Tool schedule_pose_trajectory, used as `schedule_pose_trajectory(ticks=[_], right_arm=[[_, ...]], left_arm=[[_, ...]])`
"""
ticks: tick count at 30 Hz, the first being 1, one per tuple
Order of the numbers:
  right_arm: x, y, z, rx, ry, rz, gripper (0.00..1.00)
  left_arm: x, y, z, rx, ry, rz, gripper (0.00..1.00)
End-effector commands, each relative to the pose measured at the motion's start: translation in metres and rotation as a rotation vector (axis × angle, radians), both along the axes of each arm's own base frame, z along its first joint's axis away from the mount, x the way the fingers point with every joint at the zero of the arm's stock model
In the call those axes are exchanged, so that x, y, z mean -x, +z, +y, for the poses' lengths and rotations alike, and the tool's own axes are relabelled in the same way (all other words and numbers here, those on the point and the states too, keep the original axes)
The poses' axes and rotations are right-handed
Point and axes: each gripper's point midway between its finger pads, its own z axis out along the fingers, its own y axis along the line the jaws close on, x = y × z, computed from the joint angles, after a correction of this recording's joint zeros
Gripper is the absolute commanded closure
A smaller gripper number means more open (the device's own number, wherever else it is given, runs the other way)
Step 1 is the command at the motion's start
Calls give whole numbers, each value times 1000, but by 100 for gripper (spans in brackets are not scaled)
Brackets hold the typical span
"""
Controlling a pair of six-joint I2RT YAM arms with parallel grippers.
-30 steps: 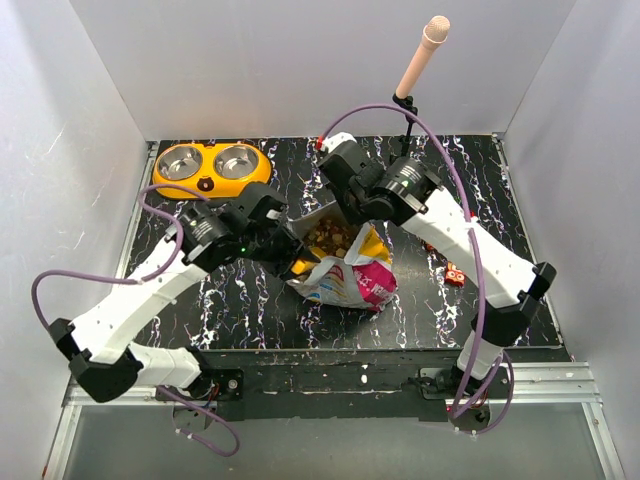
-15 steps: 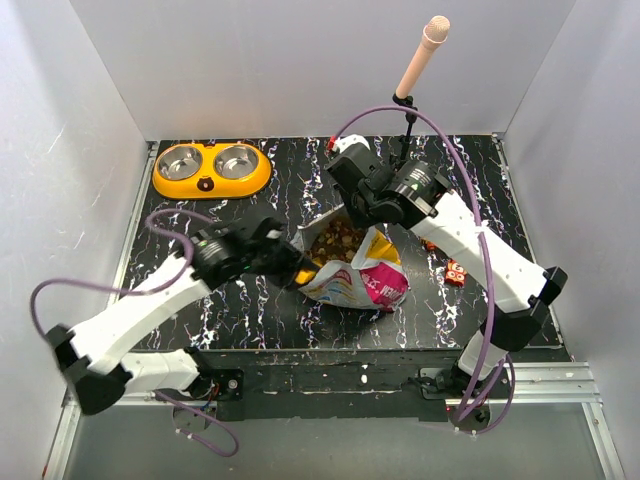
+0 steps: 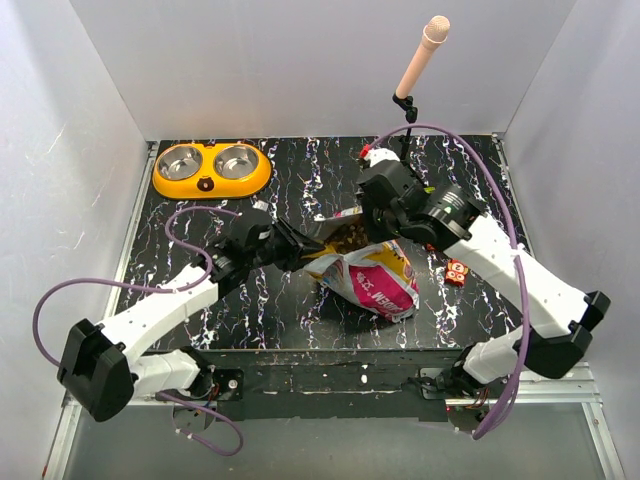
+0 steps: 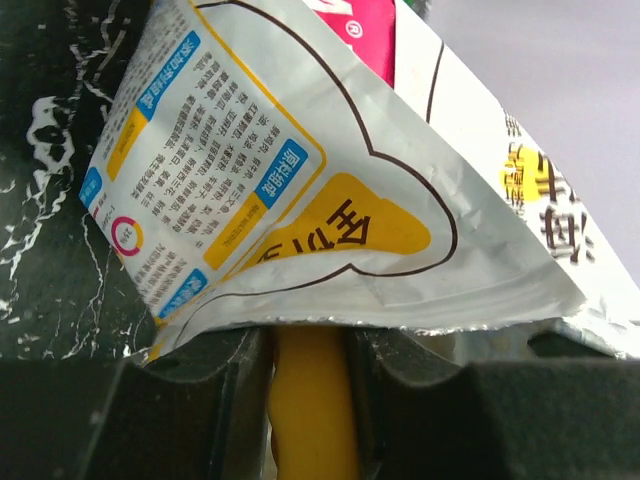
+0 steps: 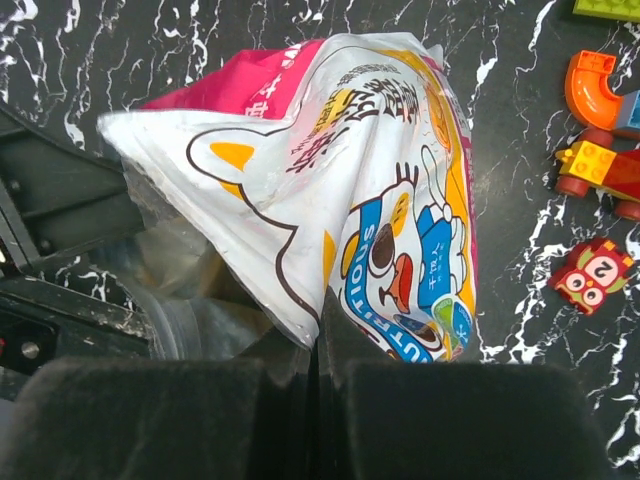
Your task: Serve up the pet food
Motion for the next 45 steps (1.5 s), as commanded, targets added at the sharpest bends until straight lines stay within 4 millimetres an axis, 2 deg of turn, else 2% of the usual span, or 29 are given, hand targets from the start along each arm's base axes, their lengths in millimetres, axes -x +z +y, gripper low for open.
schedule_pose_trajectory(ticks=[1,4,11,17,22,25,29,32,38,40,42,44,45], right_arm=[[-4,78,-14,-293,-45,-187,99],[-10,71,-28,-296,-65,-181,99],[-28,60,-65,-224,-148,-195,99],[-32,50,-46,-247,-123,-126,99],[-34,54,-52,-215,-132,-144,99],[-33,54,-51,-205,-116,-140,99],[-34,53,-47,-213,-116,-121,99],[-35,59,-48,-219,-123,-136,99],[-38,65,-54,-199,-134,-164,99],[-40,67,-56,-198,-145,-174,99],[-43,68,-51,-214,-147,-169,99],[-44,70,-45,-228,-132,-155,99],[-44,73,-44,-228,-131,-154,99]], left_arm=[[6,31,-10,232,-179,-232,100],[20,44,-12,326,-235,-263,100],[46,73,-7,355,-328,-301,100],[65,77,2,338,-353,-263,100],[69,94,12,368,-291,-232,100],[61,101,20,382,-256,-232,100],[46,113,17,518,-202,-261,100],[42,125,19,515,-188,-313,100],[50,121,20,490,-212,-305,100],[46,119,22,502,-189,-334,100],[33,104,17,532,-159,-337,100],[29,86,13,493,-167,-291,100],[30,83,15,463,-162,-272,100]])
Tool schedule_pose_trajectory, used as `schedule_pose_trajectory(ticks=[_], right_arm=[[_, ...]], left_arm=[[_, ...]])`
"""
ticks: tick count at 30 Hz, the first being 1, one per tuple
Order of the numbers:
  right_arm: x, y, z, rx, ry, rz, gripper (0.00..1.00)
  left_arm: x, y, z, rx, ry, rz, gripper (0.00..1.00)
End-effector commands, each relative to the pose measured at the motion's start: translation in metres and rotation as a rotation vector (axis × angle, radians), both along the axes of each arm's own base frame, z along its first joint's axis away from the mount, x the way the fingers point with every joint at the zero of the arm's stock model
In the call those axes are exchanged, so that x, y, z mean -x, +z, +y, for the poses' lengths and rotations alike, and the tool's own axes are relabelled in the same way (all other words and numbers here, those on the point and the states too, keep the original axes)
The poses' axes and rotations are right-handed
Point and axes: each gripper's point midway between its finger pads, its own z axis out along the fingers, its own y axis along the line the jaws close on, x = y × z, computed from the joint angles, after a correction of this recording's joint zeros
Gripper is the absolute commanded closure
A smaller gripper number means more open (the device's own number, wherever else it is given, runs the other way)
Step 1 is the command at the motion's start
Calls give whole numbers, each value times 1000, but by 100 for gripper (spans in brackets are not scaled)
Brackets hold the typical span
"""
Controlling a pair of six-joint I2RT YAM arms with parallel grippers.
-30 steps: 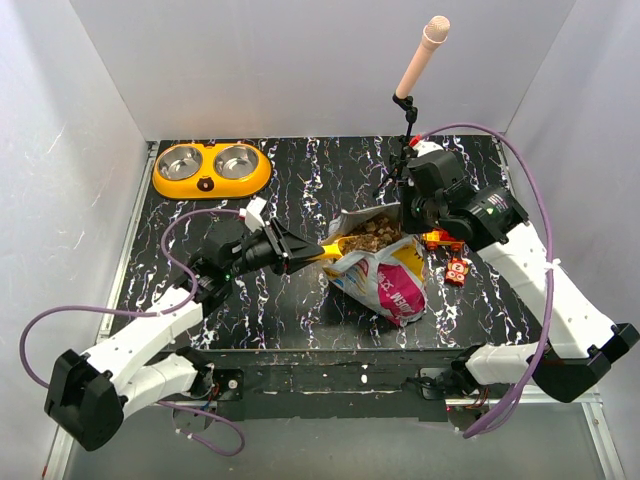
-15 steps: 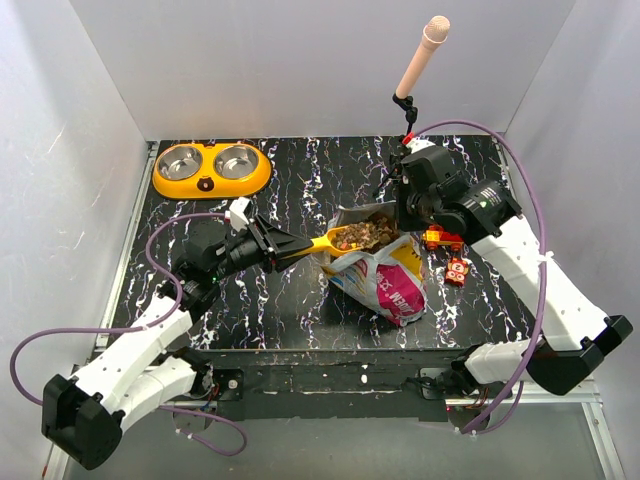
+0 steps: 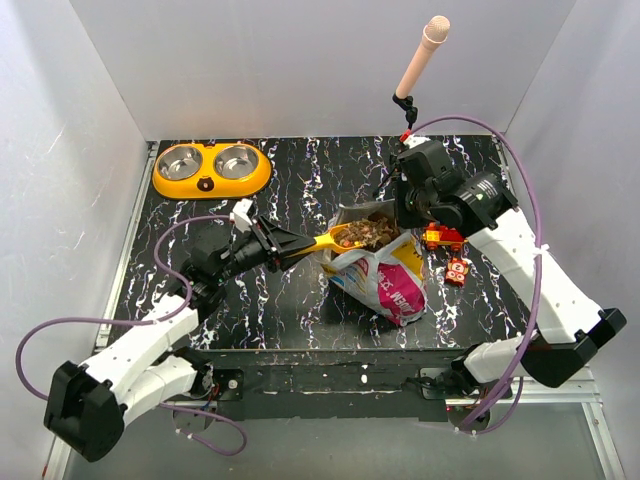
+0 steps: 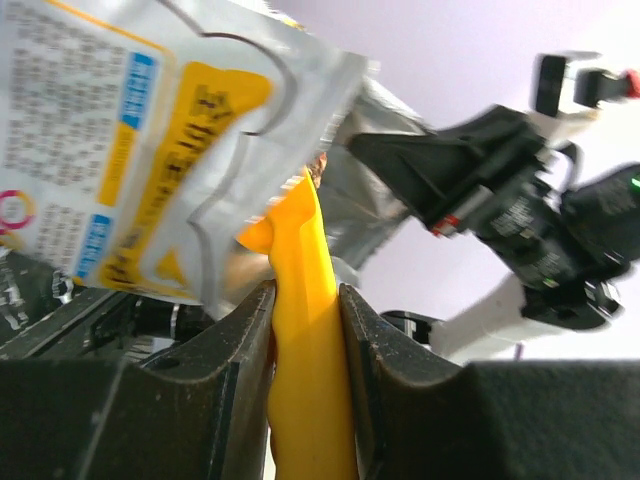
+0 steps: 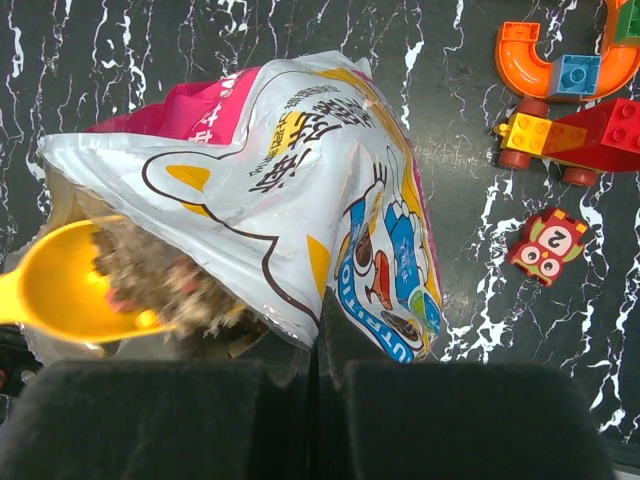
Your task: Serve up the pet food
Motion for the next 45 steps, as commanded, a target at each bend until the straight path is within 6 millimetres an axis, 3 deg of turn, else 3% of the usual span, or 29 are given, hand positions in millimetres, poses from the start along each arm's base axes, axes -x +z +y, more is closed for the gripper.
schedule_pose_trajectory(ticks=[1,4,7,11,15,17,19,22,23,24,26,27,29,32,45], right_arm=[[-19,73,13,-161,-10,-201,99],[-18,73,8,-153,-16,-221,99],[-17,70,8,-159,-18,-209,99],[-16,70,9,-172,-20,-213,99],[-20,69,10,-156,-11,-213,99],[-20,73,10,-157,-9,-221,99],[-21,76,9,-158,-11,-231,99],[-22,73,12,-155,-3,-226,99],[-23,72,12,-153,-2,-222,99],[-22,74,11,-154,-5,-222,99],[-20,75,9,-157,-7,-231,99],[-20,74,8,-157,-10,-235,99],[-20,68,8,-152,-7,-227,99],[-18,66,8,-146,-1,-210,99],[-8,57,-3,-176,-54,-209,99]], left_arm=[[-4,-2,4,-40,38,11,100],[-1,3,21,-39,137,70,100],[-14,-7,10,-3,117,86,100],[-4,19,21,-77,137,48,100],[-15,-19,1,-106,60,126,100],[-15,6,3,-97,67,55,100],[-14,13,5,-141,72,51,100],[-13,-22,0,-199,27,98,100],[-14,-15,-1,-156,39,86,100],[-17,7,2,-96,71,30,100],[-14,22,8,-170,90,1,100],[-14,16,8,-222,72,1,100],[-8,-17,1,-215,21,130,100],[-10,4,9,-121,88,73,100],[6,42,19,43,81,-5,100]])
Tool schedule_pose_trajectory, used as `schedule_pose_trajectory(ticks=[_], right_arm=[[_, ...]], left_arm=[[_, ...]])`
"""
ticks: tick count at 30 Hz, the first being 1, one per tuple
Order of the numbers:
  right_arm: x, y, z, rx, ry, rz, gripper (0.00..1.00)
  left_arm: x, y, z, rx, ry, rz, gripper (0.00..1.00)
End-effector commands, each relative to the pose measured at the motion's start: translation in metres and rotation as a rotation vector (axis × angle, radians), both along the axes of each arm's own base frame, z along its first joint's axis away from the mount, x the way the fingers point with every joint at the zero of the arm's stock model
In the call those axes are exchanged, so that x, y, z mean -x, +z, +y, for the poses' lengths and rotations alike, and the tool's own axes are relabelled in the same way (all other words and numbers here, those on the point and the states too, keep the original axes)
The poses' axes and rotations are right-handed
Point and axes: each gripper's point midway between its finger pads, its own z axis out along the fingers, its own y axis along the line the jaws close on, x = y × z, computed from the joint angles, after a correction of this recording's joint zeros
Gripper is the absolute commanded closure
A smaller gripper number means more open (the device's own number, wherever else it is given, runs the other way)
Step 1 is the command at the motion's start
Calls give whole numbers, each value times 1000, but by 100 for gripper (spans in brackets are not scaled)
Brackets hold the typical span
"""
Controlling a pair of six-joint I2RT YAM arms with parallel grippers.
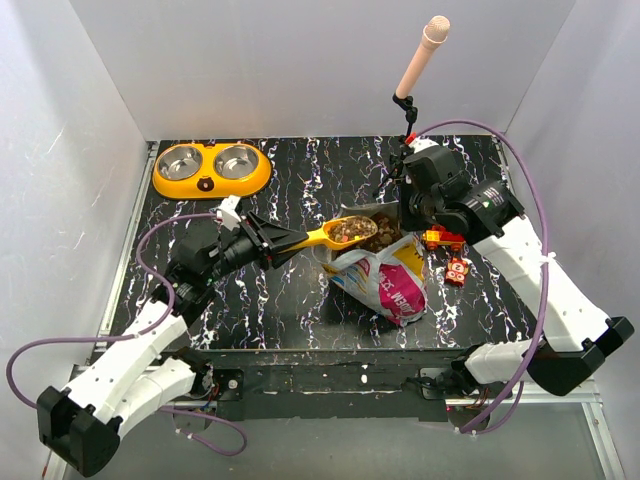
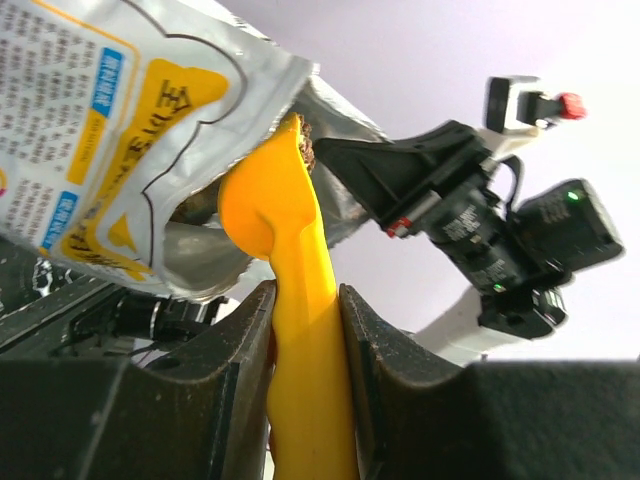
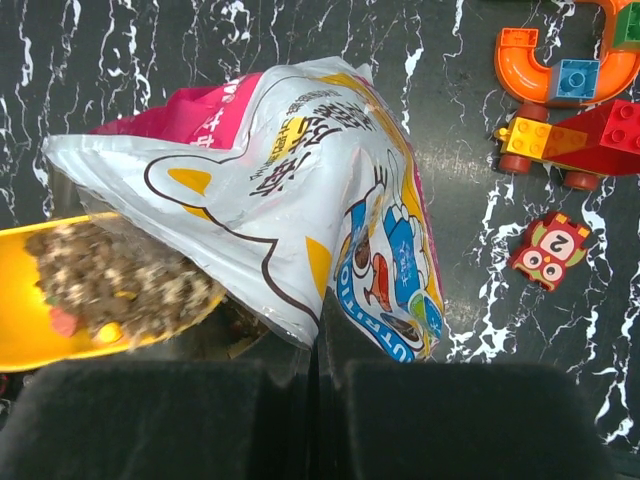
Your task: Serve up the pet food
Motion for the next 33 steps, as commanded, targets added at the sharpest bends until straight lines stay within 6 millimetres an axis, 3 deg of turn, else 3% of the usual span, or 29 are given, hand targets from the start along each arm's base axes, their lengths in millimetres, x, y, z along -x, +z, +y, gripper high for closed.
schedule_pose_trajectory(ticks=[1,16,20,25,29,33], right_arm=[[-9,57,2,-177,-53,-190,99],[0,72,8,-263,-48,-175,99],[0,76,7,-264,-50,-185,99],[2,80,5,-268,-53,-191,99],[2,79,5,-259,-49,-187,99],[1,81,3,-256,-56,-197,99]], left_arm=[[8,34,9,103,17,-98,100],[17,55,3,139,-50,-273,100],[17,50,-4,169,-98,-299,100],[34,64,7,183,-95,-353,100],[18,69,0,258,-90,-370,100],[26,78,9,212,-52,-394,100]])
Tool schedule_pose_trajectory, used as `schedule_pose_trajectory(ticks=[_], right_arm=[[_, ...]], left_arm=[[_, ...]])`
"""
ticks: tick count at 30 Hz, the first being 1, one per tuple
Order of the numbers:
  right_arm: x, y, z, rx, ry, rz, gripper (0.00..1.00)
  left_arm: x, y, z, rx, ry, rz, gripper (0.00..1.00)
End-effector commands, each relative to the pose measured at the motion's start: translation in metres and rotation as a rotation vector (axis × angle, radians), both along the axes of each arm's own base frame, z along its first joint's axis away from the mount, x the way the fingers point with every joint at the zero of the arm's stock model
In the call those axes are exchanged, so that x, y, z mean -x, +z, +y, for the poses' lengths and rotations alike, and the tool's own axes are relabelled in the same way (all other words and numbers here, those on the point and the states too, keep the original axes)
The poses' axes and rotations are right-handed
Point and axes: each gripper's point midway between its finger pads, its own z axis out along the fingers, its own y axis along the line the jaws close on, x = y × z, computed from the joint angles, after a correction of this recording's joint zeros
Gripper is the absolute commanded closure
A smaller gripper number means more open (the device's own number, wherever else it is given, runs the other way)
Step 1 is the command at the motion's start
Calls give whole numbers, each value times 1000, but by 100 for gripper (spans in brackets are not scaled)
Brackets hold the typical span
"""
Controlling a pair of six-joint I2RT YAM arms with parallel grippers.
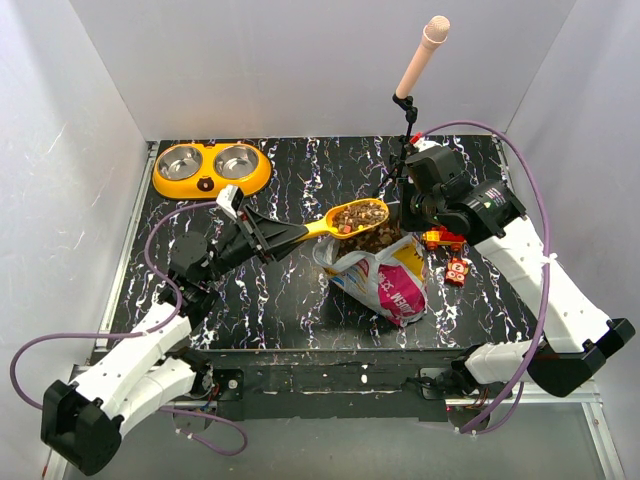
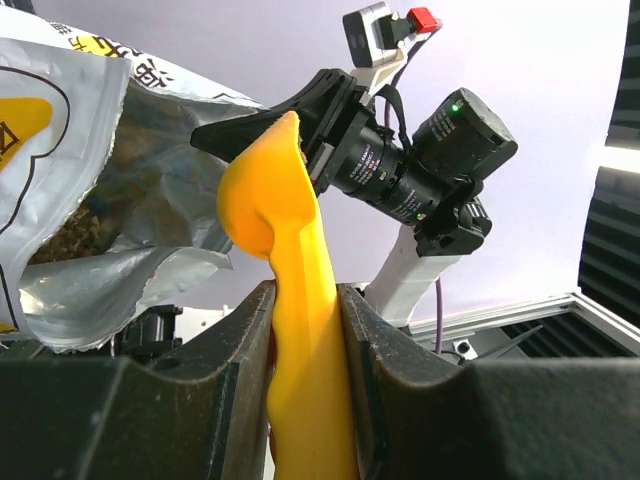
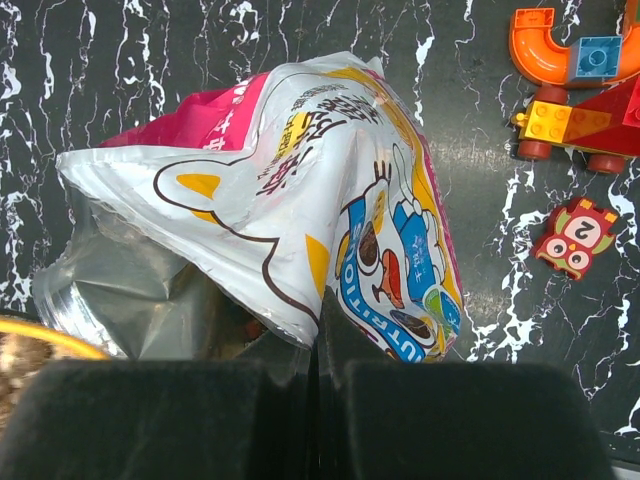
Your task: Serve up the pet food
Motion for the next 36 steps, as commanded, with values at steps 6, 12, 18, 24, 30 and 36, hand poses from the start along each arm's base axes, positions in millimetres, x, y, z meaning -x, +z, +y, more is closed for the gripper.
schedule_pose_trajectory(ticks=[6,12,18,24,30,36], right_arm=[[-7,82,3,-188,-13,-224,99],[-4,78,3,-175,3,-213,99],[3,73,-3,-152,23,-208,99],[13,71,-3,-156,49,-178,99],[25,72,-1,-165,66,-106,99],[35,85,4,-221,108,-107,99]], left_arm=[[6,26,12,38,43,-54,100],[-5,43,19,84,93,-13,100],[-30,73,18,93,150,-10,100],[-70,79,20,86,238,22,100],[-129,59,35,69,378,86,100],[-185,43,63,11,475,56,100]])
